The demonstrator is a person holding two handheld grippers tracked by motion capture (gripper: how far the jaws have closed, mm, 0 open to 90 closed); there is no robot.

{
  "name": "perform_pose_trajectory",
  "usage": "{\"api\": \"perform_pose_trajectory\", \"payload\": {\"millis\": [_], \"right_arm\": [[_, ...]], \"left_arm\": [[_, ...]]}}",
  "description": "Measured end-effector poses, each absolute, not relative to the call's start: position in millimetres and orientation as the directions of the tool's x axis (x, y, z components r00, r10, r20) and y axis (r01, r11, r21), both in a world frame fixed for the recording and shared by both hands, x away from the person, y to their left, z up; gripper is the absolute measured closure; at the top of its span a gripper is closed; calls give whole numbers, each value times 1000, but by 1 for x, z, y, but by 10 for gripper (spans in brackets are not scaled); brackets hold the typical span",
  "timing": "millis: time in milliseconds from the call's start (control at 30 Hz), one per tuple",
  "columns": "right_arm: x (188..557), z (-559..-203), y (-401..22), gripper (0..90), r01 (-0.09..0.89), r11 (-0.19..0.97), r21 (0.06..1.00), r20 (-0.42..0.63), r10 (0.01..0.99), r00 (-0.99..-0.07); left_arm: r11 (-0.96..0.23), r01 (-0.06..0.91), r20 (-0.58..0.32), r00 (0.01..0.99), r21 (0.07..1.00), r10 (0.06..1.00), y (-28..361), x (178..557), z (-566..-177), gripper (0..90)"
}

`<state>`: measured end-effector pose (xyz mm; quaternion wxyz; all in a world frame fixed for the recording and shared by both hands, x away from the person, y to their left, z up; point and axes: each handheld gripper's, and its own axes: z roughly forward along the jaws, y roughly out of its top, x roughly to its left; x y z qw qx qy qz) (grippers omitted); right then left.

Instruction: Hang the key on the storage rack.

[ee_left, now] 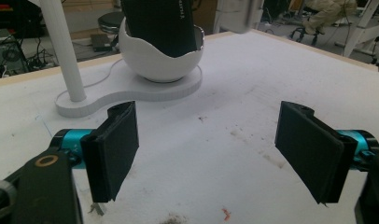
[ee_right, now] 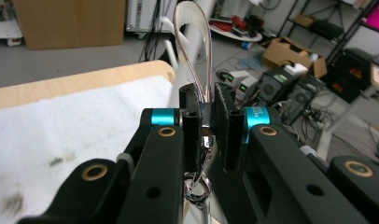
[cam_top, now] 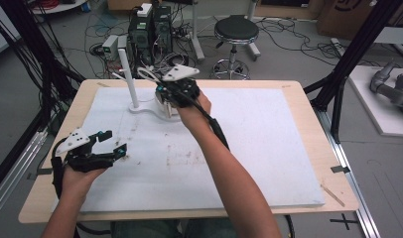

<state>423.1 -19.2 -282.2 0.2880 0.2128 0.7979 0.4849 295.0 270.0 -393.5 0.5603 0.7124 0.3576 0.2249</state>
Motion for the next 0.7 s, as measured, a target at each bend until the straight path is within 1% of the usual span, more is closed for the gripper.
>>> {"api": "perform_pose_trajectory", "payload": {"millis": [133,267,533,700], "right_arm": [[435,-281,14,832,57,452,890,-259,605,-752],[443,-282,37,832,55,476,877,-276,595,-755],[455,-285,58,831,40,509,860,-310,583,-751],[462,-293,62,831,63,545,836,-327,586,-741]], "left_arm": [[-119,257,-80,650,959,756,271,296,-394,216],[-106,258,-88,641,960,762,275,296,-394,216],[-111,259,-87,648,959,757,276,295,-394,216],[-110,261,-90,647,959,757,277,294,-395,216]]}}
